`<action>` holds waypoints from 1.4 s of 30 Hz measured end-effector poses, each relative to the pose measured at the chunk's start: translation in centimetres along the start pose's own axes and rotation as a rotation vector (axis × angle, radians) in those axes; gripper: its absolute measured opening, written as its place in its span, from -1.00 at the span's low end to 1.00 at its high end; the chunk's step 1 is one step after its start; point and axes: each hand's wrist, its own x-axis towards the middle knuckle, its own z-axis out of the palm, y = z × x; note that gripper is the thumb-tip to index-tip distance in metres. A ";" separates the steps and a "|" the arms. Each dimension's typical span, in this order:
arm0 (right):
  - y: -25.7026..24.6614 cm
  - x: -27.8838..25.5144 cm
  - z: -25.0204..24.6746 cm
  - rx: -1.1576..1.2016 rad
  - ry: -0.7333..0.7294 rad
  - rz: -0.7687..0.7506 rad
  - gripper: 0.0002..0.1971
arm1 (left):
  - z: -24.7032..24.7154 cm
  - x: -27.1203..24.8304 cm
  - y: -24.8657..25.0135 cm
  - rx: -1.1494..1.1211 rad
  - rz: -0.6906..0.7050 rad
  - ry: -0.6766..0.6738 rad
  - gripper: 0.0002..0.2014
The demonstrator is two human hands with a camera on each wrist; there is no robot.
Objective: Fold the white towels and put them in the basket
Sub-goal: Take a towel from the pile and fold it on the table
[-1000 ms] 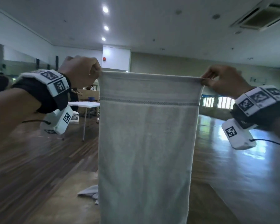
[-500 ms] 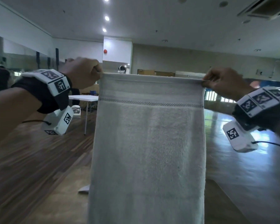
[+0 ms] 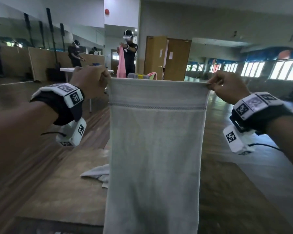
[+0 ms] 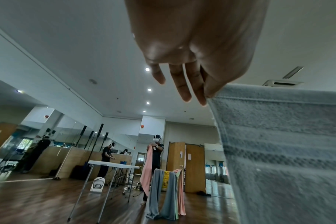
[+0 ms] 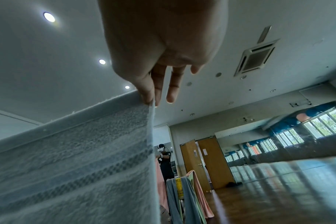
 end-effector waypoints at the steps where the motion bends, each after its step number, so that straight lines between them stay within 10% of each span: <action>1: 0.4 0.2 0.8 -0.006 0.024 0.015 -0.79 | 0.8 -0.1 -0.1 -0.010 0.003 0.020 -0.86; 10: 4.1 -7.7 8.4 -0.011 -0.141 0.040 -0.91 | 9.9 -8.6 -1.3 -0.230 -0.068 -0.117 -0.89; 19: 8.9 -25.1 15.2 -0.107 -0.656 -0.060 -0.75 | 17.0 -24.9 -1.3 -0.108 0.047 -0.813 -0.95; 24: 9.4 -29.6 17.7 -0.188 -0.909 -0.081 -0.88 | 19.1 -28.5 -0.5 -0.007 0.133 -0.980 -0.90; 33: 10.9 -29.3 20.8 -0.335 -0.819 -0.194 -0.93 | 23.1 -28.1 -1.5 -0.086 0.056 -0.910 -0.81; 42: 13.1 -25.0 25.6 -0.434 -0.675 0.001 -0.87 | 27.8 -24.9 -1.7 -0.060 -0.013 -0.781 -0.82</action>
